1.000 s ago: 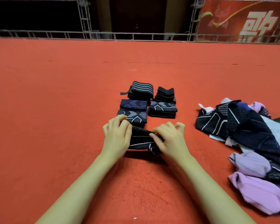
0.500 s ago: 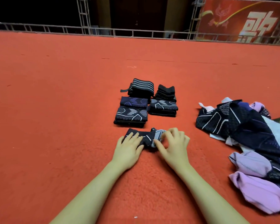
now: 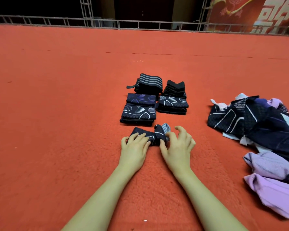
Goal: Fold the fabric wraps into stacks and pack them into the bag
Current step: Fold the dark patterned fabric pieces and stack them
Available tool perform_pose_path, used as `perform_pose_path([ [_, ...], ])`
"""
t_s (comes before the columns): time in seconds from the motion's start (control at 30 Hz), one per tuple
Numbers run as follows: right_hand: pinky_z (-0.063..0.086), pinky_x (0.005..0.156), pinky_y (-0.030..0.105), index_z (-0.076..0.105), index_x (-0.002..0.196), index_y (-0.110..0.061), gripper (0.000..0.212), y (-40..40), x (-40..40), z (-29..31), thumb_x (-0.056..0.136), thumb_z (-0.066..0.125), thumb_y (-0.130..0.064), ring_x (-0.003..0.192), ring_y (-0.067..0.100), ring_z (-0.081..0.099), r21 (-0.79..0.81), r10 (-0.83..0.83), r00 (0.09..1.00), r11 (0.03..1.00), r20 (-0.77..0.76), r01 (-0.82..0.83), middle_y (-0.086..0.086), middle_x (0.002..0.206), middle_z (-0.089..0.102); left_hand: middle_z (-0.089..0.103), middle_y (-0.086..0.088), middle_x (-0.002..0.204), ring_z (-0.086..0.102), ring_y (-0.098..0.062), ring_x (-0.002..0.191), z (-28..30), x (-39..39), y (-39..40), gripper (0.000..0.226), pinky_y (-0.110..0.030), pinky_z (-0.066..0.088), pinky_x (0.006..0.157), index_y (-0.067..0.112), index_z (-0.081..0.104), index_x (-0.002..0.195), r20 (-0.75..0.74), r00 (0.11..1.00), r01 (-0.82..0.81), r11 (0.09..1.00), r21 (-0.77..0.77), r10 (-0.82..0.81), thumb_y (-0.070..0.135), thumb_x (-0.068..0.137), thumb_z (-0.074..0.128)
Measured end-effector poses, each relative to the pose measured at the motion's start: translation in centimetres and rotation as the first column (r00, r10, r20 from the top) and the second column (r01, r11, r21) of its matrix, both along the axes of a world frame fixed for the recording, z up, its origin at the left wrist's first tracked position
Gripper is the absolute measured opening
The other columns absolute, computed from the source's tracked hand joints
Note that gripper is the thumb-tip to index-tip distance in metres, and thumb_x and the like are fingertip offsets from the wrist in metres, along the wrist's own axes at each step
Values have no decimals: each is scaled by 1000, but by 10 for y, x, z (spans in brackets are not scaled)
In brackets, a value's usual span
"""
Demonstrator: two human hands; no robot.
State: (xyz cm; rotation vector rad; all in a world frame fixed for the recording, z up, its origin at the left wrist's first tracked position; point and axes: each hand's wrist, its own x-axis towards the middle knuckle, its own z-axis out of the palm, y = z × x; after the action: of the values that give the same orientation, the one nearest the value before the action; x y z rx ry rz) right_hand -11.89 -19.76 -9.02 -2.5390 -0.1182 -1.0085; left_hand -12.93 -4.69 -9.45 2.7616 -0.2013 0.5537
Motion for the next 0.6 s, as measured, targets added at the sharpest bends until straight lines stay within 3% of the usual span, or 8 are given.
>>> perform_pose_path([
  [0.13,28,87,40,68,87,-17,24,-2,0,-1,75,60,-36,106,27,40,119,82,995,990,-55,-75,12,119,54,72,5,104,66,-21,98,0,-1,-1,32,-34,24,83,25,72,93,25,999,-35,998,57,33,36,89,43],
  [0.23,18,83,27,66,82,-19,17,-6,-1,2,74,66,-33,106,17,36,278,189,980,946,-53,-168,5,116,52,72,6,101,68,-20,95,1,-1,-1,35,-33,25,82,25,72,90,30,999,-45,996,70,44,36,88,39],
  [0.4,15,80,22,64,85,-19,16,-12,-4,6,81,60,-33,106,13,35,422,144,989,899,-22,-121,-7,112,44,72,9,96,69,-19,93,0,-1,0,36,-32,26,83,24,72,88,53,997,-61,995,81,57,35,88,38],
  [0.5,15,80,23,57,85,-26,8,-19,-7,12,84,53,-33,101,14,41,516,119,992,853,-50,-77,-12,99,50,72,9,95,69,-18,93,-1,-1,1,37,-33,30,86,23,72,87,79,995,-67,994,84,61,34,88,37],
  [0.6,16,81,24,51,82,-32,11,-26,-13,20,92,55,-27,92,10,49,585,214,974,800,-70,-134,-17,80,57,73,9,96,69,-16,92,2,-4,-1,37,-39,48,86,24,72,86,61,997,-57,994,88,52,34,88,37],
])
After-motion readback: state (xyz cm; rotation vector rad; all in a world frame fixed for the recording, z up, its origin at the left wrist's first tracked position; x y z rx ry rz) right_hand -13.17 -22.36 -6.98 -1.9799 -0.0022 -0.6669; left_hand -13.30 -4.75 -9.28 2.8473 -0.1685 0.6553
